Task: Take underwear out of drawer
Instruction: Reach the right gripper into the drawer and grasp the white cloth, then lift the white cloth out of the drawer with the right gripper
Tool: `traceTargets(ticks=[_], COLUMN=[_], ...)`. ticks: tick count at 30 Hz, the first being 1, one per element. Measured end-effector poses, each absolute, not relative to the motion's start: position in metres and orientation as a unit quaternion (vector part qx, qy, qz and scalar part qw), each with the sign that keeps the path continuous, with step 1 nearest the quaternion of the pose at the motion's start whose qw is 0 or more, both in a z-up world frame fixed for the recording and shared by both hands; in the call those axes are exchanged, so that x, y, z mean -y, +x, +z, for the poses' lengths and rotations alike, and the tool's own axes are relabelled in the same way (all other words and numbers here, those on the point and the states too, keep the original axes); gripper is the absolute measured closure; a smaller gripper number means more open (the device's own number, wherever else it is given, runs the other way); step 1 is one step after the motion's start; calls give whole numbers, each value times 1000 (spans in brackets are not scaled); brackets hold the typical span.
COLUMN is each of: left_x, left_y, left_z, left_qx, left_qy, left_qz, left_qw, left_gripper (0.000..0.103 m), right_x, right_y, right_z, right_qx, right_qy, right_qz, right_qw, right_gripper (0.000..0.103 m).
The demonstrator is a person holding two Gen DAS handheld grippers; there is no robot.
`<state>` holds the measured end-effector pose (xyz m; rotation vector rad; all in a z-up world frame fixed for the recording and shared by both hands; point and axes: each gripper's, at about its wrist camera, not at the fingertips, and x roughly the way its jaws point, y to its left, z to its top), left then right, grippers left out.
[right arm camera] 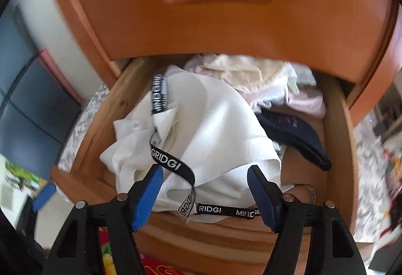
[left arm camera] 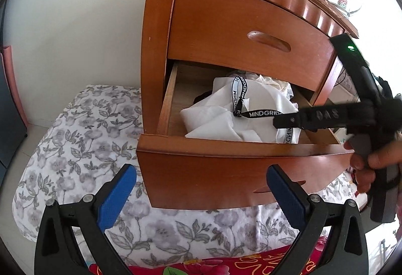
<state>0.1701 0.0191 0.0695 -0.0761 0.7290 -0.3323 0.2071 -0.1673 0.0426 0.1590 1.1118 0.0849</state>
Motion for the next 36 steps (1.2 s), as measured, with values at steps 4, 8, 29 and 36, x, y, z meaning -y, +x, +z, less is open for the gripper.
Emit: traceTargets(ticks=[4, 8, 29, 36], left_x=[-17, -18, -24, -20], left_y=[171, 171, 168, 164], left_z=[69, 69, 72, 76], left_qx=[-355, -357, -358, -357], left_qy=[-36, -36, -32, -27], left_qz=[-167, -166, -152, -153], left_qw=[919, 919, 921, 921], left_gripper=[0, 0, 0, 0], right_x=[171, 159, 172, 195], right_y=[221, 226, 216, 184], right_z=[34, 35, 76, 144], right_qx=[-549, -544, -479, -399], right_qy=[125, 142, 130, 101], right_qz=[54, 82, 79, 68], right_qw=[824, 823, 864, 909], right_gripper=[32, 52, 94, 95])
